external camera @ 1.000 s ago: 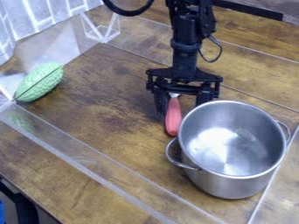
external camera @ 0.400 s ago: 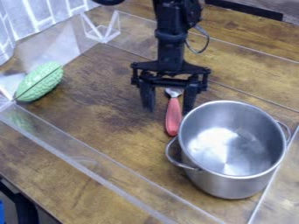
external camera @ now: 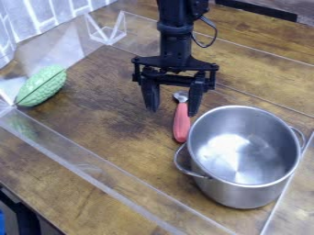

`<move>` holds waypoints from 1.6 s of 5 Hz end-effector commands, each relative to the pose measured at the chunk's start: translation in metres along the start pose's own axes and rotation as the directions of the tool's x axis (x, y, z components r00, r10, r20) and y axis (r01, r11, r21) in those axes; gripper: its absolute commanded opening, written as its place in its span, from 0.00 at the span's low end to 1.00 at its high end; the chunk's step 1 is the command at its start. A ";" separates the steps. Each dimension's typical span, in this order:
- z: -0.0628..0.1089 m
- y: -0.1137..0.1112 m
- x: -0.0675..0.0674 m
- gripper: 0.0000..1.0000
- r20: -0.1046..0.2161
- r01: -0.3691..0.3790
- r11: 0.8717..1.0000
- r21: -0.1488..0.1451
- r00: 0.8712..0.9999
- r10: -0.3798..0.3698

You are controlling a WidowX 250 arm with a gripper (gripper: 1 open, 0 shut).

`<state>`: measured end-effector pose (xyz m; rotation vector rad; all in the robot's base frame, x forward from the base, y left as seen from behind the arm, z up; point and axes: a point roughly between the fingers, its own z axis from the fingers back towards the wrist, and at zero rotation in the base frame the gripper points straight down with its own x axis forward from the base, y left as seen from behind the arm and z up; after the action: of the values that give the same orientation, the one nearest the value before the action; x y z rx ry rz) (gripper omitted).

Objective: Move the pink spoon to the right side of the table

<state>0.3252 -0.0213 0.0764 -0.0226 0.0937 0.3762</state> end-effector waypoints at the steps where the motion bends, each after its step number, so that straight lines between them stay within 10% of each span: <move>1: 0.041 0.022 0.012 1.00 0.131 -0.071 0.996 -0.058 0.988 0.078; 4: 0.090 0.048 0.023 1.00 0.237 -0.071 0.995 -0.073 0.968 0.087; 8: 0.077 0.072 0.040 1.00 0.265 -0.075 0.994 -0.075 0.960 0.092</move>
<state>0.3434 0.0550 0.1385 -0.0271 -0.1472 0.4469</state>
